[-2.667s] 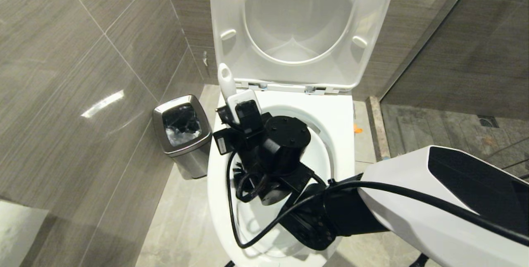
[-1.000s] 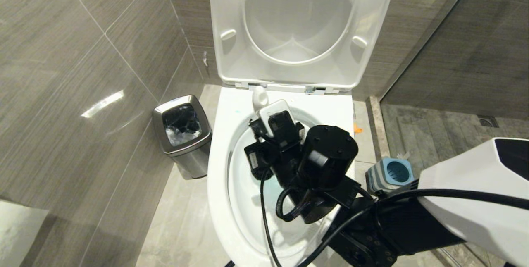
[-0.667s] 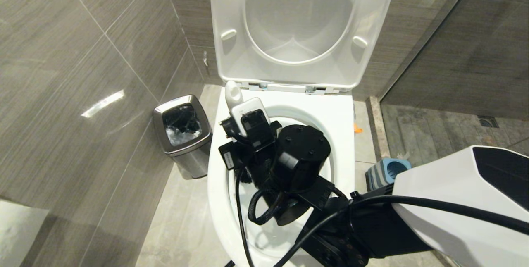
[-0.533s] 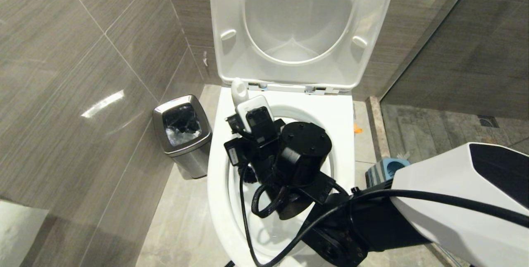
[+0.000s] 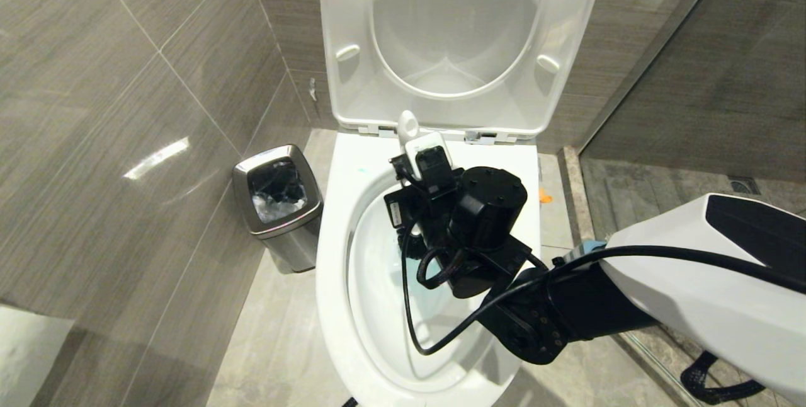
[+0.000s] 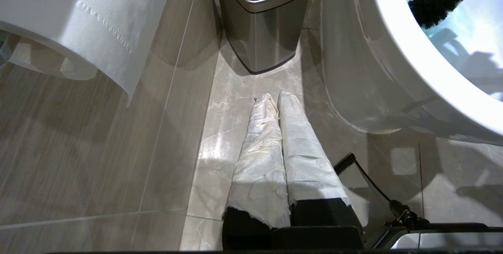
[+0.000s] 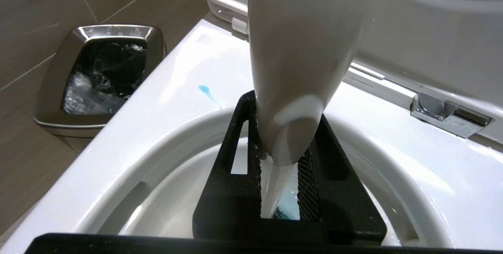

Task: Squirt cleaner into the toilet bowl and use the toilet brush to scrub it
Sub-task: Scrub the toilet bowl

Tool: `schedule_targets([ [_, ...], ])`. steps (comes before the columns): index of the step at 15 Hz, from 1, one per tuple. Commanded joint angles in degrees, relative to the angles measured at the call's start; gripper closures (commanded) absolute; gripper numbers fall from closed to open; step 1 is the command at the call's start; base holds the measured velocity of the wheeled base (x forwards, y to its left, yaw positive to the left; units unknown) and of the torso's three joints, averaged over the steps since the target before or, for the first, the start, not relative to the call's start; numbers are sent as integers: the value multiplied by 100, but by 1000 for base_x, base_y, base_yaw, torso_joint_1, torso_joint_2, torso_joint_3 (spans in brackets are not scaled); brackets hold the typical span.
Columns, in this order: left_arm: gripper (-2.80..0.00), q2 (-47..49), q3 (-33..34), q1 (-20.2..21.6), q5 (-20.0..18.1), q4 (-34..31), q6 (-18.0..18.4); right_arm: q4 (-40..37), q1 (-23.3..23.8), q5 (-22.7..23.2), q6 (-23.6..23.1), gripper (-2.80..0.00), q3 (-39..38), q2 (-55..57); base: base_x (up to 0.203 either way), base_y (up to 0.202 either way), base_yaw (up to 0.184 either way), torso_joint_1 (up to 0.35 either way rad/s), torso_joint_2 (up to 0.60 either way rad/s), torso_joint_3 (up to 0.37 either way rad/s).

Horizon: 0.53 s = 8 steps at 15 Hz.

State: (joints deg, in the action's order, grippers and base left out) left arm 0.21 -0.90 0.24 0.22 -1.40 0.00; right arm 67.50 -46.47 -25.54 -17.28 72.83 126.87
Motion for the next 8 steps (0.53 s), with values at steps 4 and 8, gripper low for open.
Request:
schedule_targets([
  [4, 0, -3, 2, 2, 4, 0, 0, 284, 267, -4, 33, 0, 82, 806, 0, 0, 0, 0, 0, 0],
  [8, 0, -3, 2, 2, 4, 0, 0, 387, 428, -6, 31, 0, 166, 966, 0, 0, 0, 0, 0, 0],
])
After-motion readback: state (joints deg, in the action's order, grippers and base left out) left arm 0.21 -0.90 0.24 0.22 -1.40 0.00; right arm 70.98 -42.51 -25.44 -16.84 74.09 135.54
